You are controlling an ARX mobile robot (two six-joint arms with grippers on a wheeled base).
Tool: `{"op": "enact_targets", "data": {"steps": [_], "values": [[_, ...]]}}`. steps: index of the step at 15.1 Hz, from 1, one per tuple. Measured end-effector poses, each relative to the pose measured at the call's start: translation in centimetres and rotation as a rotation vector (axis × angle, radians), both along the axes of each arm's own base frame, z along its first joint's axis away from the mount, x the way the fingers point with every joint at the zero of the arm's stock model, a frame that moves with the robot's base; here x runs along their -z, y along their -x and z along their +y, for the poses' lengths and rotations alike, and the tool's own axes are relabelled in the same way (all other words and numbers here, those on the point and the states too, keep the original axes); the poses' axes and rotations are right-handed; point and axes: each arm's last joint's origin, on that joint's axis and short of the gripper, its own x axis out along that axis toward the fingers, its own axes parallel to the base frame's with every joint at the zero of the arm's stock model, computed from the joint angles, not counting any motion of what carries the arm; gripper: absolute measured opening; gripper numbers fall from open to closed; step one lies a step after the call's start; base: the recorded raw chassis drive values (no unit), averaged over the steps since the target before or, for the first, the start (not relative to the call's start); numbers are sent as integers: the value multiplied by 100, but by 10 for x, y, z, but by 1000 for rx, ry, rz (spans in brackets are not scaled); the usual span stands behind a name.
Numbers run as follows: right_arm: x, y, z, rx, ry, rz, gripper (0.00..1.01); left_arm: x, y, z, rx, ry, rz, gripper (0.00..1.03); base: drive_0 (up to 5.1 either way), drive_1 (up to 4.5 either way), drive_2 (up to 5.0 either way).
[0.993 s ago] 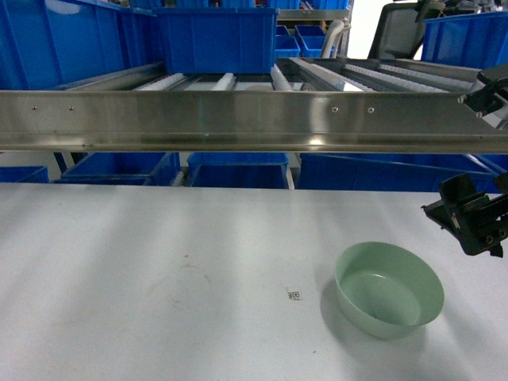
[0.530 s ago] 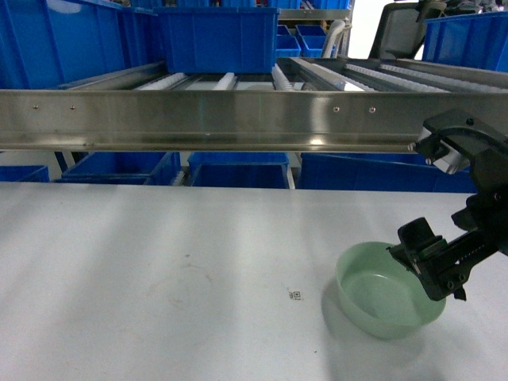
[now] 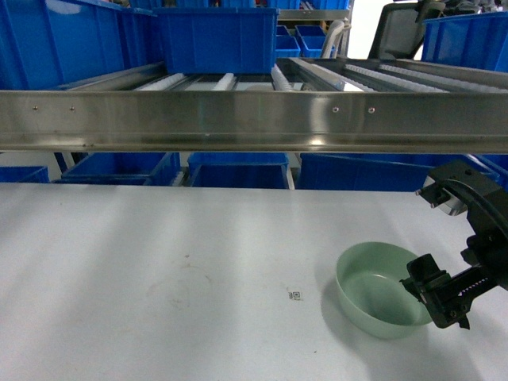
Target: Place green bowl on second shelf with right arm
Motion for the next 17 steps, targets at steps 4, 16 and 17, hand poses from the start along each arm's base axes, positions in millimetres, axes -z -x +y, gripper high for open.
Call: {"op": "enact_targets", "data": {"steps": [4, 16, 17], "values": [[16, -4, 2, 2, 4, 32, 98, 0, 0, 0, 0, 0, 0, 98, 0, 0, 0], [23, -16, 26, 15, 3, 32, 16, 0, 0, 0, 0, 0, 0, 98, 0, 0, 0], [21, -17, 27, 7, -18, 10, 2, 0, 0, 0, 0, 0, 0, 98, 0, 0, 0]]}}
